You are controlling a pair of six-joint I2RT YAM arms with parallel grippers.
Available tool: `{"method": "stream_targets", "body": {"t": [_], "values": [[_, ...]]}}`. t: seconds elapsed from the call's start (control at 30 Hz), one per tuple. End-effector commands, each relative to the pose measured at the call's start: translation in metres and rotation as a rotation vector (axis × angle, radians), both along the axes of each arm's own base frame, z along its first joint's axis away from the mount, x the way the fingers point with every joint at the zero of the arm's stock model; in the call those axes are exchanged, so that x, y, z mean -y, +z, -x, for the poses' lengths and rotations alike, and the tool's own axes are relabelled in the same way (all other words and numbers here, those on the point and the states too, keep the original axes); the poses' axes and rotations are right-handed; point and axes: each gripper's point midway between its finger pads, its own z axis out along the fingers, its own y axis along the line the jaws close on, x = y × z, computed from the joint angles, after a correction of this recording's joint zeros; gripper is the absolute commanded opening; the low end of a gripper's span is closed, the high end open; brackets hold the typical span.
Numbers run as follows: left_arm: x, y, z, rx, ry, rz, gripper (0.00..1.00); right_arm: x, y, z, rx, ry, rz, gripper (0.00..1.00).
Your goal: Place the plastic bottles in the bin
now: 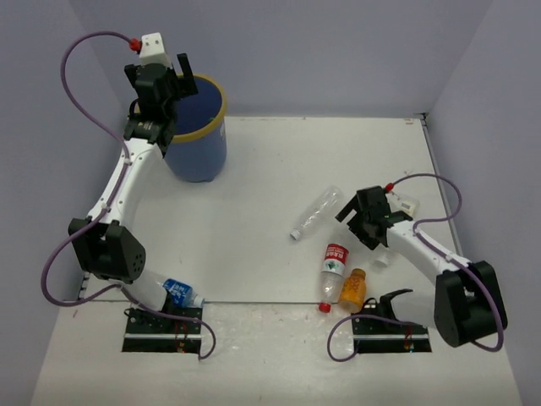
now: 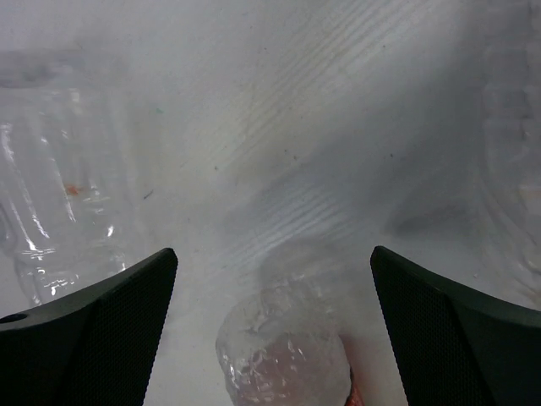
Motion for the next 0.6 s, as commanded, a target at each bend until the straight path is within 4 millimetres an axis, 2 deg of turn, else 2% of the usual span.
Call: {"method": "stream_targets", "body": {"t": [0.0, 0.17, 0.27, 0.37, 0.47, 0.57], "values": [[0.014, 0.085, 0.046, 0.196, -0.132, 0.044, 1.0, -0.021, 0.001, -0.027, 0.011, 0.013, -0.083, 0.99], [0.044, 0.112, 0.087, 0.278, -0.336, 0.064, 1.0, -0.031, -0.006, -0.035, -0.027, 0.034, -0.112, 0.96], [0.055, 0.113, 0.103, 0.285, -0.408, 0.089, 1.0, -0.032, 0.002, -0.039, 0.004, 0.068, -0.106, 0.96], [0.068, 0.106, 0.118, 0.271, -0.484, 0.128, 1.0, -0.032, 0.022, -0.047, 0.09, 0.116, -0.087, 0.99], [0.076, 0.089, 0.134, 0.257, -0.533, 0.178, 1.0, -0.035, 0.051, -0.06, 0.237, 0.307, 0.008, 0.99], [0.084, 0.06, 0.138, 0.218, -0.576, 0.215, 1.0, -0.035, 0.072, -0.064, 0.327, 0.44, 0.115, 0.99]]}}
